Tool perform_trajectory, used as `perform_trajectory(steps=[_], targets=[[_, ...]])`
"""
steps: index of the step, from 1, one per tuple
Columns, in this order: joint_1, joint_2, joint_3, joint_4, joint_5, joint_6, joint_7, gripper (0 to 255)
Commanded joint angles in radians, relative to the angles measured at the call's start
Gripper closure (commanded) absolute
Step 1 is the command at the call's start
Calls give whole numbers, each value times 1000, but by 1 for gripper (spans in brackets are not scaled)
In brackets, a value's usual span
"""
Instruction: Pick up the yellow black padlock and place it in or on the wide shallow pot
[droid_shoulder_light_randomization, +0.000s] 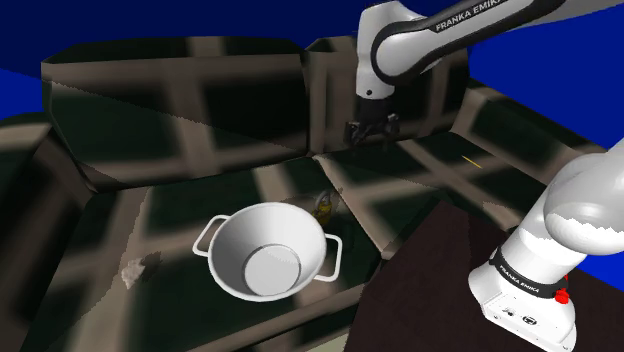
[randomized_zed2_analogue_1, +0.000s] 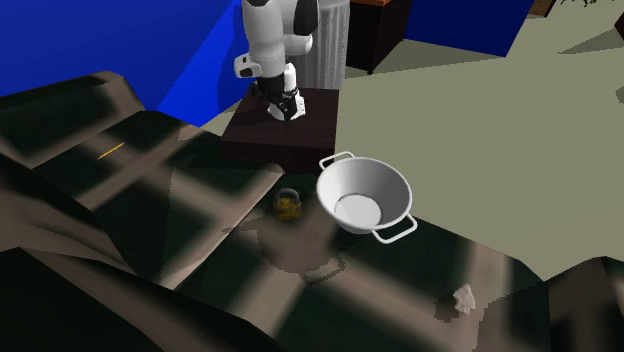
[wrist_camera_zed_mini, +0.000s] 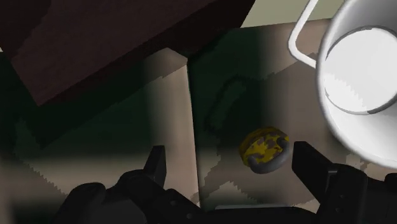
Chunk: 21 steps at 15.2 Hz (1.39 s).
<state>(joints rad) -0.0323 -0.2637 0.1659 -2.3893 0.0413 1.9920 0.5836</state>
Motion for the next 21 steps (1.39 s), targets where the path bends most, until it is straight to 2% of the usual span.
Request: perform_trajectory(steps=[1,8,16,17,21], targets=[[-7,91,16,34,-11,45,72,0],[-5,391,33,185,-69,143,311,0],[30,726,-12,428,-113,182,530,0],[34,759,-19,456,-114,182,548,0],[36,786,-23,435,-119,229,552,0]])
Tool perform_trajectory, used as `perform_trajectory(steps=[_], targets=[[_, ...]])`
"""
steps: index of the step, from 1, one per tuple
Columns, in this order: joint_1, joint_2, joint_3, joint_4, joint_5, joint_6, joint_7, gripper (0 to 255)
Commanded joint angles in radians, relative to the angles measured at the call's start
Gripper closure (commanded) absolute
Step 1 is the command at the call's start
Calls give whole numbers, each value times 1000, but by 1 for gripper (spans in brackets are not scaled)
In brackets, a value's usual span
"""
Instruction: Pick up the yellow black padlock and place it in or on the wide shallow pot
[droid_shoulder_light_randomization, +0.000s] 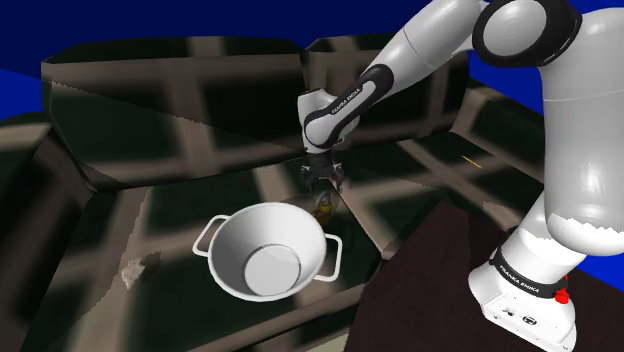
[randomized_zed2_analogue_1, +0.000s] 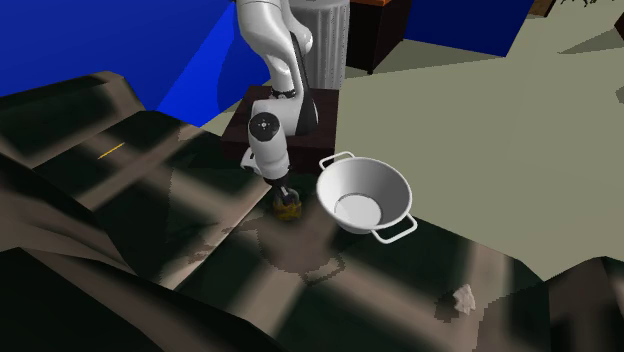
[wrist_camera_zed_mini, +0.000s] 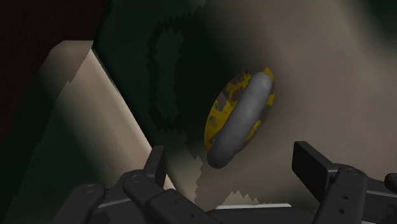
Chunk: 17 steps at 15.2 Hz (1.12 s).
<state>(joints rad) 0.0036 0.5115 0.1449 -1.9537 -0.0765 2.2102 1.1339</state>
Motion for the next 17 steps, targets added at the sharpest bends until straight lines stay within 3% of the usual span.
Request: perform_trajectory(steps=[1,11,12,17], targets=[[1,18,-3,-5,-3,23,3,0],[2,36,-5,-16,-7,52,5,0],[2,36,-5,-16,-7,52,5,255],[2,37,-5,-16,-7,52,5,255]])
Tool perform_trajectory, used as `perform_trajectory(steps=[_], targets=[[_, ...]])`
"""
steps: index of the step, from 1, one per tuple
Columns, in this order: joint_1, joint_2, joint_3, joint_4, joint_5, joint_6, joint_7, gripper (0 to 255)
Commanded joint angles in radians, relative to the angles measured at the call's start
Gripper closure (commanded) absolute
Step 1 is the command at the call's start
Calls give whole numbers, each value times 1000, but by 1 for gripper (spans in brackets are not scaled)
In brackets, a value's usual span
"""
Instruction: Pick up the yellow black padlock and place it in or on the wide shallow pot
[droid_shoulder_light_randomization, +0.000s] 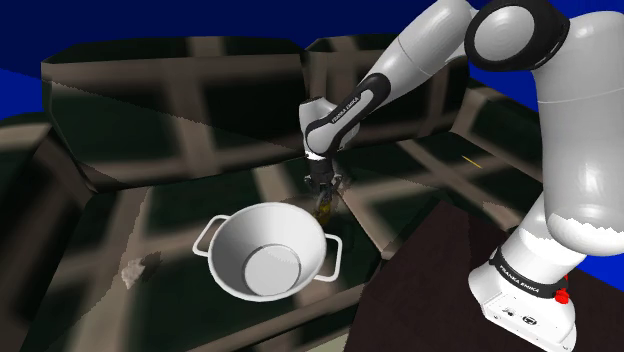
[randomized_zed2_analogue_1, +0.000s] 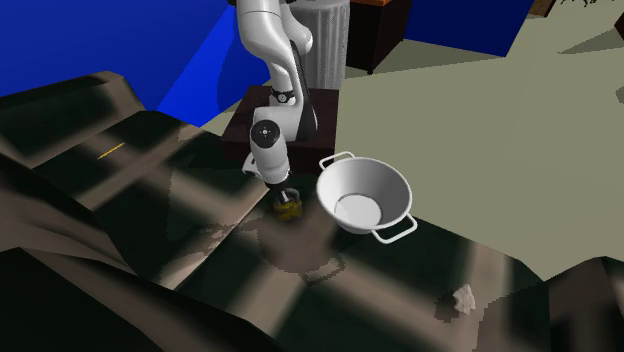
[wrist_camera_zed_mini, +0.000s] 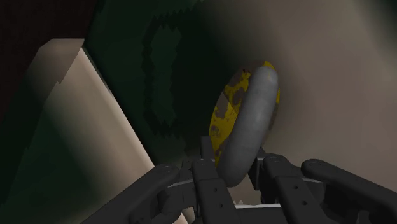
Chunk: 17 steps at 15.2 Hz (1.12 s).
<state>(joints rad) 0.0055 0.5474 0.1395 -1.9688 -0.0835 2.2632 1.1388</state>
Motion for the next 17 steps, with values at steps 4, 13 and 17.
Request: perform_trajectory(steps=[4,13,17], targets=[[0,0,0,-1,0,-1,0,255],[-7,-92,10,-5,16,-88,-9,255],[-10,-130,14,-1,23,-130,-13,255]])
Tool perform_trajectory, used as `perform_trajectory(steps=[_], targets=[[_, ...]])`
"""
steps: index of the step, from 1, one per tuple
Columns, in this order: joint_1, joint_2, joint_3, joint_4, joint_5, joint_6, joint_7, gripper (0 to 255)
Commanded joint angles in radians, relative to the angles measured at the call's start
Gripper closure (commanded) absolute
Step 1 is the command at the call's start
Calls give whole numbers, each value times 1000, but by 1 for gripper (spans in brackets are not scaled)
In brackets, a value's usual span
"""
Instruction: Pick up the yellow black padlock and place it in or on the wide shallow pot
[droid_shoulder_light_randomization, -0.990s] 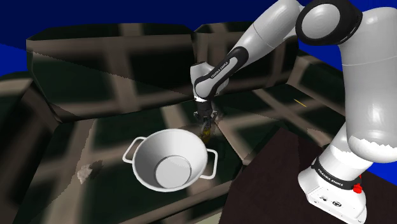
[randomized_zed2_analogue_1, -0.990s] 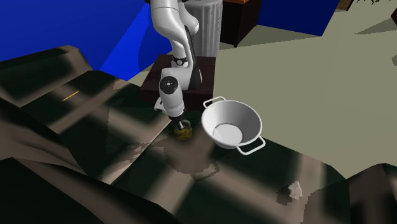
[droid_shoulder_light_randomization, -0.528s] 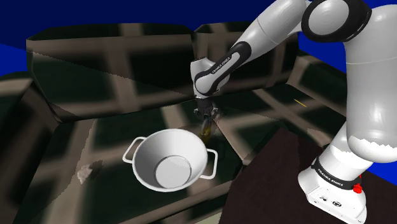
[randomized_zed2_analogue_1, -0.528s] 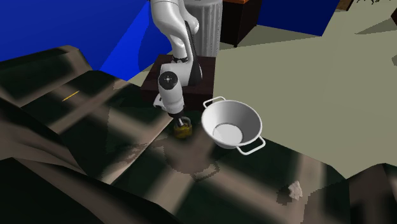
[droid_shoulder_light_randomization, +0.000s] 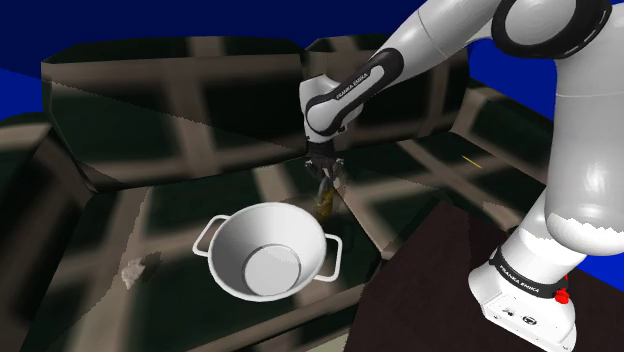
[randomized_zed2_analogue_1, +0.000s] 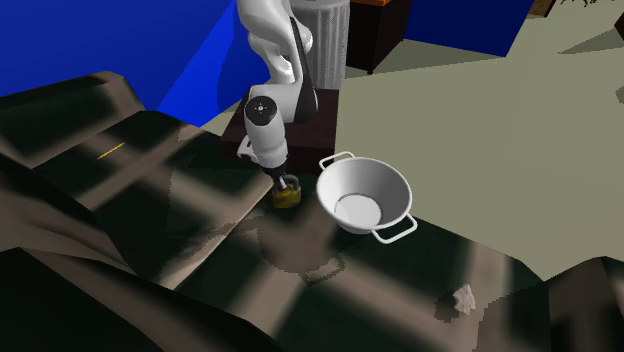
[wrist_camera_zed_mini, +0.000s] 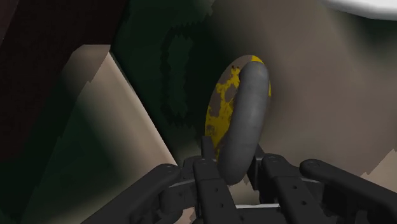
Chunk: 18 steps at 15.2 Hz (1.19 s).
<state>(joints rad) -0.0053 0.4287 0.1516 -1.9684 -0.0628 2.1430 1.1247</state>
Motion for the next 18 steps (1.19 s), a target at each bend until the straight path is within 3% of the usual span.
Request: perform_trajectory(steps=[1,18], targets=[[0,-21,3,0,4,-20,0,255],[-7,-153,13,59,28,-210,-14,255]])
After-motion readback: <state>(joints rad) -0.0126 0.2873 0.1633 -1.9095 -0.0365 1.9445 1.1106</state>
